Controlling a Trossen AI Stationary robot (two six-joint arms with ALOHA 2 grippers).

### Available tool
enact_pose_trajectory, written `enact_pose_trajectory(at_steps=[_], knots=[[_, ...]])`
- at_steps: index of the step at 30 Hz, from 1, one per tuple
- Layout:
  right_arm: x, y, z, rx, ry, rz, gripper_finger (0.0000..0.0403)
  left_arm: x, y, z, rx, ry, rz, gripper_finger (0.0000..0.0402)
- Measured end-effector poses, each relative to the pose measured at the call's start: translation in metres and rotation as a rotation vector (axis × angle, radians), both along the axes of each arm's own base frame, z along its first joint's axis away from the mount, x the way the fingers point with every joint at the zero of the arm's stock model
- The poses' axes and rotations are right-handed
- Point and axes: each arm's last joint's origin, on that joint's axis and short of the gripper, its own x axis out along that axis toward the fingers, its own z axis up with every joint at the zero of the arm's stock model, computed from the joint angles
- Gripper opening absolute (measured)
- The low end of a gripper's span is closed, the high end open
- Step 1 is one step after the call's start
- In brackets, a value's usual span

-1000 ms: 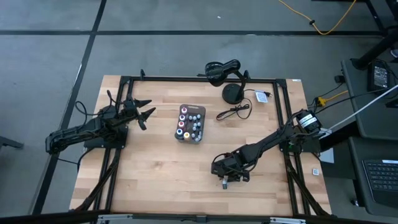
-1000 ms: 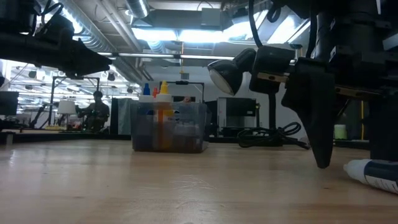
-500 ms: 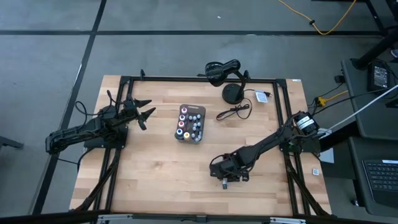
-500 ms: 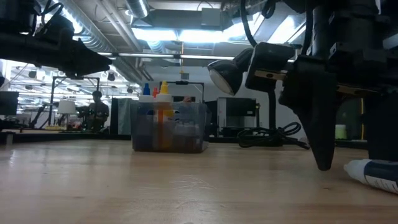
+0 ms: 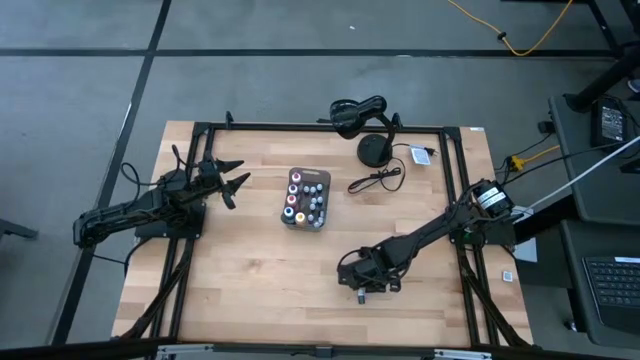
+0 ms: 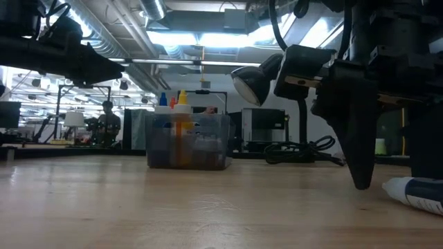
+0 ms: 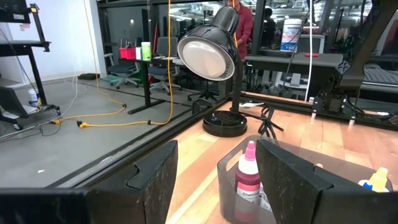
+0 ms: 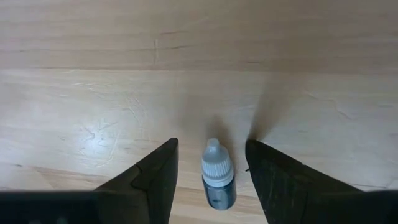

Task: Pick & Place food coloring
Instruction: Put the small black food coloring bottle into the gray transparent bin

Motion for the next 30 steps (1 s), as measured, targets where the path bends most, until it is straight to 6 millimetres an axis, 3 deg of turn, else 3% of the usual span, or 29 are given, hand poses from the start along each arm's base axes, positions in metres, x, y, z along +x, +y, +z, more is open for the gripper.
enact_pose_trajectory(at_steps=[21, 30], knots=[[0.0082, 0.0055, -0.0008, 0.012, 0.048, 0.083, 0.0193, 0.0000, 0.0000, 0.0000, 0.000, 0.000, 0.000, 0.0212], [0.0094, 0.0066, 0.0001, 0.002, 0.059, 0.081, 0.0115, 0.0000, 0.0000, 0.0001, 0.000, 0.000, 0.000, 0.0212]])
